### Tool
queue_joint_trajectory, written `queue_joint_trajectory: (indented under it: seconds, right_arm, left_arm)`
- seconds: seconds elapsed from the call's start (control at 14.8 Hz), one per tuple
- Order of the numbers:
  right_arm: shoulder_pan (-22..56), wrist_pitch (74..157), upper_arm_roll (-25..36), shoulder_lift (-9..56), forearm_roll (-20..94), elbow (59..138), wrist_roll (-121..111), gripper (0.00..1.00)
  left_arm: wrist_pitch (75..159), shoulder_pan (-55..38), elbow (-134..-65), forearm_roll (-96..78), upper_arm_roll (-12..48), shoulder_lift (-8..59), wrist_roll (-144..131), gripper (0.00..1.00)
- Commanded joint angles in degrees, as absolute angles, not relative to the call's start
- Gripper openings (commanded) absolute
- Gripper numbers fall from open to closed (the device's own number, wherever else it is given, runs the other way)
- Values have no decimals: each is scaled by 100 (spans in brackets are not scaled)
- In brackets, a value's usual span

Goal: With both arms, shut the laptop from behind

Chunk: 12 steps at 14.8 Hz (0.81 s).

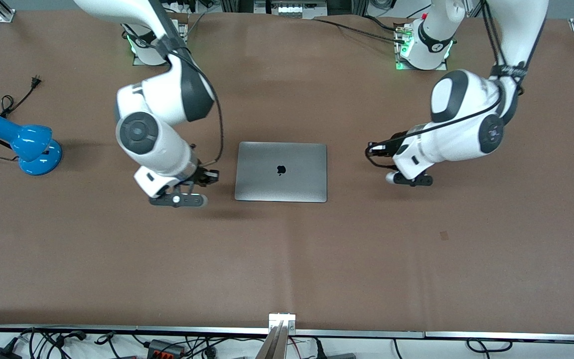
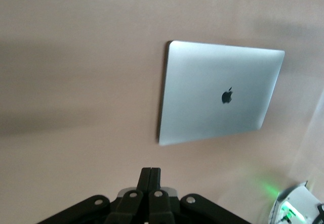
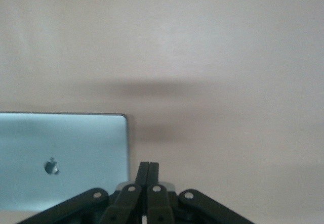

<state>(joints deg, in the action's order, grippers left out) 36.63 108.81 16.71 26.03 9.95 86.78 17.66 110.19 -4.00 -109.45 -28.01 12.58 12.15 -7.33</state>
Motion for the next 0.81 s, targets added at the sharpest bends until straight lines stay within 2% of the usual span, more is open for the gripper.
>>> queue_joint_trajectory:
  seconds: [0.0,0.07,0.13,0.2,0.34,0.47,0.61,0.74]
  right_arm:
    - [3665,10443,2081,2277,949,8754,1040,14]
    - [3665,10285,2257,2215,958,8754,785,37]
    - [3665,10231,2415,2171,975,8745,713,84]
    - [3665,10204,2556,2136,1010,8615,703,100]
    - [3665,9898,2645,2127,958,8211,694,100]
    - [3639,9634,2776,2127,949,7929,695,100]
    - [3630,9327,3084,2136,993,7561,607,100]
    - [3307,9272,2998,2136,967,7418,642,100]
  left_arm:
    - [10024,-431,-10777,-2149,688,547,-729,0]
    - [9759,-431,-10497,-1544,616,406,-747,0]
    - [9451,-405,-10207,-1147,424,291,-764,0]
    - [9179,-396,-10013,-1108,196,212,-756,1]
    - [8320,-387,-9338,-1046,-17,106,-738,3]
    - [7798,-404,-8844,-976,-455,105,-712,10]
    - [7761,-413,-8798,-486,-414,88,-712,13]
    - [7674,-422,-8859,-396,-325,88,-904,28]
